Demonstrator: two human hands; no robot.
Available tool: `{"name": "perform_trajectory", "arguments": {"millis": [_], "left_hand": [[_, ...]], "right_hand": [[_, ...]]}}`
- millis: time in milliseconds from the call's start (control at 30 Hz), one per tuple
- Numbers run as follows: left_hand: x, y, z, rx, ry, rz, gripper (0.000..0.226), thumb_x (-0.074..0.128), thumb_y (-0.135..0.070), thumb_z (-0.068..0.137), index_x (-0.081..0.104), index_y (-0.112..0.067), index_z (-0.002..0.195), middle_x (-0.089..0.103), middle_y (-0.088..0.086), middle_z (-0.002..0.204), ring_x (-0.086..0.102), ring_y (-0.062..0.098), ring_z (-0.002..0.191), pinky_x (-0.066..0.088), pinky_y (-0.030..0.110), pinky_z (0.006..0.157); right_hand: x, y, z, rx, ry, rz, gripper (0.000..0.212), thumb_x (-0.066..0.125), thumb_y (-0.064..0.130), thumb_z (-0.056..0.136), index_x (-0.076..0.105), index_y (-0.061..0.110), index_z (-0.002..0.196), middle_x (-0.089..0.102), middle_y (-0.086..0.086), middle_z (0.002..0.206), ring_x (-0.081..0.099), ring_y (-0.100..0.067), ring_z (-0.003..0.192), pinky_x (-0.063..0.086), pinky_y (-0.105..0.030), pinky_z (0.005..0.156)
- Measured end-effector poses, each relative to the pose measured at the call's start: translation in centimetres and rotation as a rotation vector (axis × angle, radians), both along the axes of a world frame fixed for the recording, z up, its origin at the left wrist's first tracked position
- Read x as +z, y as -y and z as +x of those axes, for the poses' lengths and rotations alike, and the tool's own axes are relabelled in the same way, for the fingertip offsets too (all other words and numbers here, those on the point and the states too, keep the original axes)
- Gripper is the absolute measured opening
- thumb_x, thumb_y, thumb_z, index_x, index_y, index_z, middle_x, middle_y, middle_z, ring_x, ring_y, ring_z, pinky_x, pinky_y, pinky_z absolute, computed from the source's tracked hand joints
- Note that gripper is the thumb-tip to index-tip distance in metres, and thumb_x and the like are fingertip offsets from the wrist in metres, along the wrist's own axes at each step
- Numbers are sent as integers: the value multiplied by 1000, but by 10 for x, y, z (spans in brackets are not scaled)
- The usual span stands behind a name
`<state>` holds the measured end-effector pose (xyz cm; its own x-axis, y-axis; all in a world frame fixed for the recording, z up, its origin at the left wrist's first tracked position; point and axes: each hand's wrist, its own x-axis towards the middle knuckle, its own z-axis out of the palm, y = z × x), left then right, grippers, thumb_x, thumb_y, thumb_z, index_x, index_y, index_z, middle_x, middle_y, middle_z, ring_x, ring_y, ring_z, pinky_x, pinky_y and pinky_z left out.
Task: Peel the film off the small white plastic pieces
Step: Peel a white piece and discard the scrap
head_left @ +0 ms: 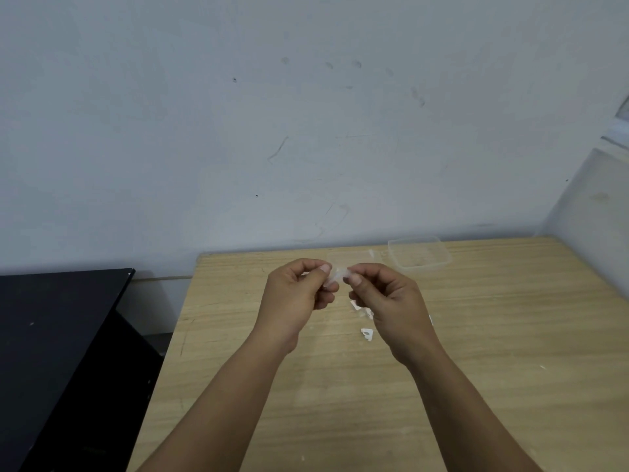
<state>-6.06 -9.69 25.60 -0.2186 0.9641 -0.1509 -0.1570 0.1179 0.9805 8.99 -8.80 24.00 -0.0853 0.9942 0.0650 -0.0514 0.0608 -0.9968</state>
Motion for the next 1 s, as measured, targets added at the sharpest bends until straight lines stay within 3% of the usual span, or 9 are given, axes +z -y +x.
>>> {"name": "perform_trajectory", "arguments": {"millis": [233, 400, 767, 1000], "left_hand": [[-2, 4, 4, -34, -125, 43, 18, 58, -24, 96, 73, -17, 92, 74, 4, 76, 65, 11, 65, 54, 28, 71], [-2, 6, 2, -68, -194, 106, 6, 69, -22, 89, 73, -21, 93, 75, 2, 79, 69, 15, 72, 54, 27, 72], [-1, 2, 3, 55, -245, 183, 13, 60, -22, 95, 73, -22, 98, 75, -5, 81, 71, 8, 76, 56, 28, 79], [3, 2, 4, -18, -176, 187, 29, 64, -5, 89, 72, -29, 103, 72, -5, 84, 68, 10, 75, 55, 24, 79]], "right_hand": [[-3, 2, -1, -53, -14, -55, 7, 68, 19, 92, 73, 15, 93, 73, -13, 89, 66, -16, 75, 56, -37, 80], [-4, 2, -2, -86, -19, -78, 8, 69, 20, 91, 74, 14, 90, 73, -12, 86, 66, -13, 73, 55, -29, 74], [-1, 5, -3, -31, 35, -104, 14, 66, 19, 92, 79, 17, 86, 77, 0, 87, 69, -11, 75, 51, -25, 72], [1, 5, -2, -27, 31, -102, 14, 66, 20, 93, 79, 17, 87, 77, -1, 88, 69, -13, 77, 53, -27, 74]]}}
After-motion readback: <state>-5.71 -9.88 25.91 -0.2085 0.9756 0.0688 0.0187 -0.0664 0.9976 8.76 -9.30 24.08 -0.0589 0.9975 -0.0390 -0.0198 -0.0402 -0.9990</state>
